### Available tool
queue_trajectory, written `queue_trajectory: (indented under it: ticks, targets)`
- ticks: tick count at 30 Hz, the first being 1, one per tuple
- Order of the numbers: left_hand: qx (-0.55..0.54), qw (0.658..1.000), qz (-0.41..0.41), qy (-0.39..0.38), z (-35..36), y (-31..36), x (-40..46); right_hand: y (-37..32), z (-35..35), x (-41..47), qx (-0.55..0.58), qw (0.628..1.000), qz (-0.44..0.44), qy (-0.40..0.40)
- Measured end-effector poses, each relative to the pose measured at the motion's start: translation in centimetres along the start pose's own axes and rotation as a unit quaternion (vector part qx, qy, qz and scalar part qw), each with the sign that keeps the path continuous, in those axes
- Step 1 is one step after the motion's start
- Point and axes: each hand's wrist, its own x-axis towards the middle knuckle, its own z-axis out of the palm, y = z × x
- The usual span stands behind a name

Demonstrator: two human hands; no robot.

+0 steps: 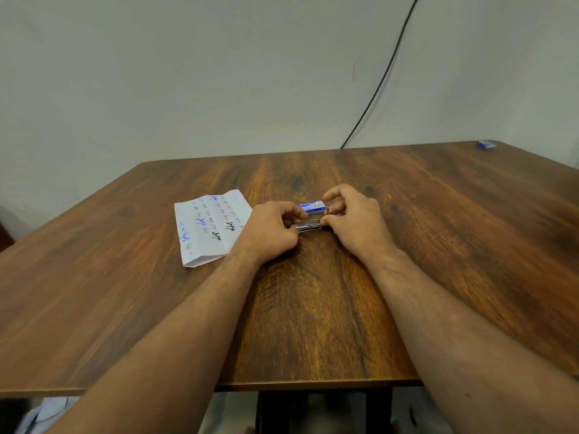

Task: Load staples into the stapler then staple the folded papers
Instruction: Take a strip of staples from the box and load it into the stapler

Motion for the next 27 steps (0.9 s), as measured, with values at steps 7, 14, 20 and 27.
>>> queue_trajectory:
  ticks: [7,14,20,27]
  targets:
    - [0.041,0.999,-0.02,0.019,0.24,-0.08,0.16,0.14,-0.02,0.27,-0.054,0.998,0.007,-0.015]
    - [0.04,0.999,-0.015,0.024,-0.01,0.36,-0.06,-0.55,0.29,0.24,-0.147,0.984,-0.076,-0.06]
    - [0.036,0.999,-0.016,0.022,-0.09,0.27,-0.11,-0.74,0.38,0.29,-0.204,0.97,-0.113,-0.073]
    - [0.036,0.999,-0.021,0.022,0.07,0.09,0.03,-0.58,0.48,-0.07,-0.249,0.959,-0.116,-0.068]
